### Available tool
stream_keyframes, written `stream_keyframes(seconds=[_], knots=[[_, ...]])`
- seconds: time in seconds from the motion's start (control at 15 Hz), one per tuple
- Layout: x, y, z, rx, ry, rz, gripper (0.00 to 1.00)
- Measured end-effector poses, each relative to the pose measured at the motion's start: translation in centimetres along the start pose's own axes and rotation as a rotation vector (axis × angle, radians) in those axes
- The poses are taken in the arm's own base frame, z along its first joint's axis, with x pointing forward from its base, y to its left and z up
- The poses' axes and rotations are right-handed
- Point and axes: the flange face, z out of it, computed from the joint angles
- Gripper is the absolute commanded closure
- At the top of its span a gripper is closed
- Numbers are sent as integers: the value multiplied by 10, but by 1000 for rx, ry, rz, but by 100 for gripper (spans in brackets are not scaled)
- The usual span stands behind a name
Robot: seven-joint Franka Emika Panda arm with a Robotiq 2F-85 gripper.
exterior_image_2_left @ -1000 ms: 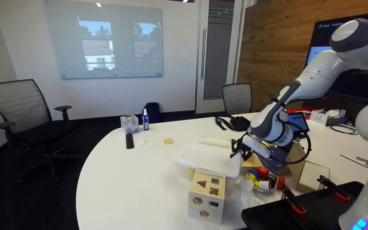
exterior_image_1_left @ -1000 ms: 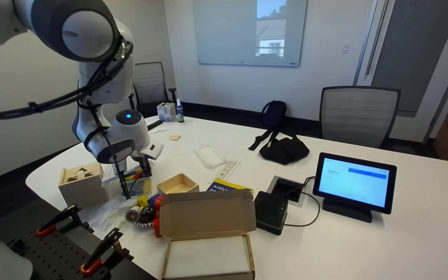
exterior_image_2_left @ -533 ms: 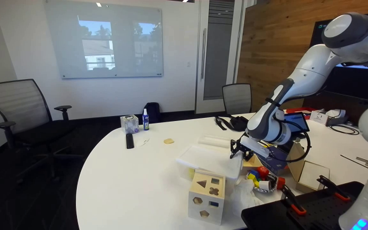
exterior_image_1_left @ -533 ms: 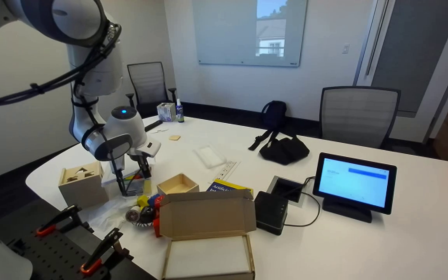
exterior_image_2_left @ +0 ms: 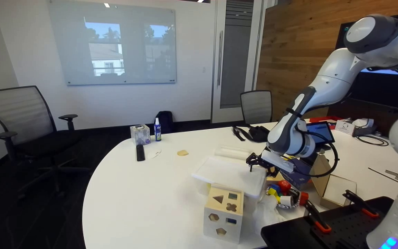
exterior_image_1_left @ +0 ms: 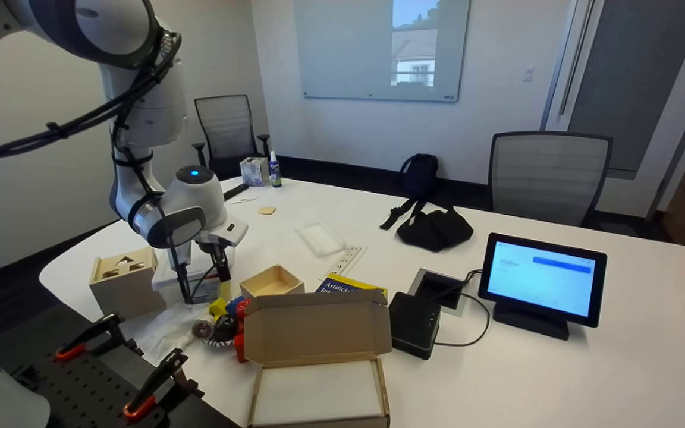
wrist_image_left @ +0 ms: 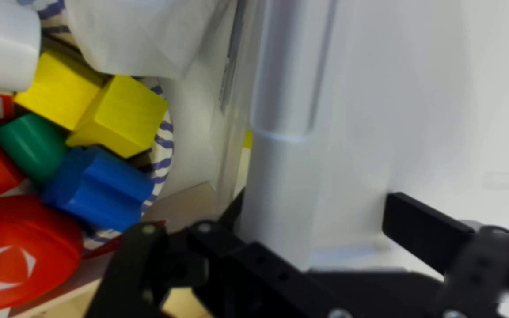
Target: Put the white lid on the clear container.
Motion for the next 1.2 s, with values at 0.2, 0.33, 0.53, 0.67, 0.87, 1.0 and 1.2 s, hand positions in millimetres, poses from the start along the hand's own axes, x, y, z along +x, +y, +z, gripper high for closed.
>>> stream_keyframes(seconds=[0.2,0.33,0.53,0.67,0.87,1.0,1.2], knots=[[-2,5,3,-23,-37,13,0],[-1,6,2,-29,-38,22,0],[3,5,-3,-30,-26,28,0],[5,2,-7,-29,-21,23,0],[8,-11,-16,-24,-21,0,0],[8,-21,-23,-24,-32,-17,0],[6,-30,-32,-39,-65,-34,0]])
